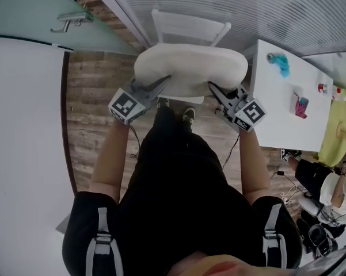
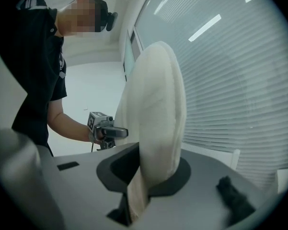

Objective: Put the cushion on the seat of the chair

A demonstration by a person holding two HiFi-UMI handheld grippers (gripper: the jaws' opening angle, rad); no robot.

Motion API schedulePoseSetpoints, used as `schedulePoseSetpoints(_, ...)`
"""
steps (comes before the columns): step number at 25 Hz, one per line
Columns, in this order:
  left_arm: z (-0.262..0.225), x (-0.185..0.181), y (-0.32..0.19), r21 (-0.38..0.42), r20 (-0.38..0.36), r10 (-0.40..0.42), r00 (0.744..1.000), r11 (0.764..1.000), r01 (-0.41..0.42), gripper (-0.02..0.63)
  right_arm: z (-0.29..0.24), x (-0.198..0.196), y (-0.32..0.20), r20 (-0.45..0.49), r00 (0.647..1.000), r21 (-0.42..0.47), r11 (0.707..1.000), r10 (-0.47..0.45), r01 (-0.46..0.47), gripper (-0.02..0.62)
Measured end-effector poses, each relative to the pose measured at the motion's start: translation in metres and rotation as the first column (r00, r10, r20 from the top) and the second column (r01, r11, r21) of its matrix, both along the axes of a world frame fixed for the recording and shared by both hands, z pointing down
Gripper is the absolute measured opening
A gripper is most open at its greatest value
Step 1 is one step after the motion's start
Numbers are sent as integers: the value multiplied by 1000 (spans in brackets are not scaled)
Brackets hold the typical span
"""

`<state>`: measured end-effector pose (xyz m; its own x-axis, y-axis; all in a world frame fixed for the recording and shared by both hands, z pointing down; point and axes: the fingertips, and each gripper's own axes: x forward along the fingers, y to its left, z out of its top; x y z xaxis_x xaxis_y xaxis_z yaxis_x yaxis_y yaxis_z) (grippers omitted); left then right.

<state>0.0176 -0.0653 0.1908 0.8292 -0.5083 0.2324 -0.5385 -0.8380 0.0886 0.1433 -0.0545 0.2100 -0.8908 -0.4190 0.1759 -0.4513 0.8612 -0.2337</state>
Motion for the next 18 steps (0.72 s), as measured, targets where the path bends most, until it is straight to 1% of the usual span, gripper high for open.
schedulePoseSetpoints(4, 45, -12, -23, -88, -16, 21, 1000, 996, -22, 78, 43, -11, -21, -12, 999, -71, 997, 35, -36, 57)
schedulePoseSetpoints(10, 115, -25, -54, -200, -33, 52, 998, 978, -57, 80, 110, -24, -45, -20, 998, -169, 984, 59, -61, 57)
schedulePoseSetpoints(15, 177, -26, -60, -296, -52, 67, 996, 952, -80, 80, 167, -25, -50, -22, 997, -268, 961, 67, -71, 57)
schedulePoseSetpoints(18, 216, -29, -62, -371, -61, 66, 996, 925, -84, 80, 204, -28, -49, -17, 998, -336, 939, 64, -66, 57)
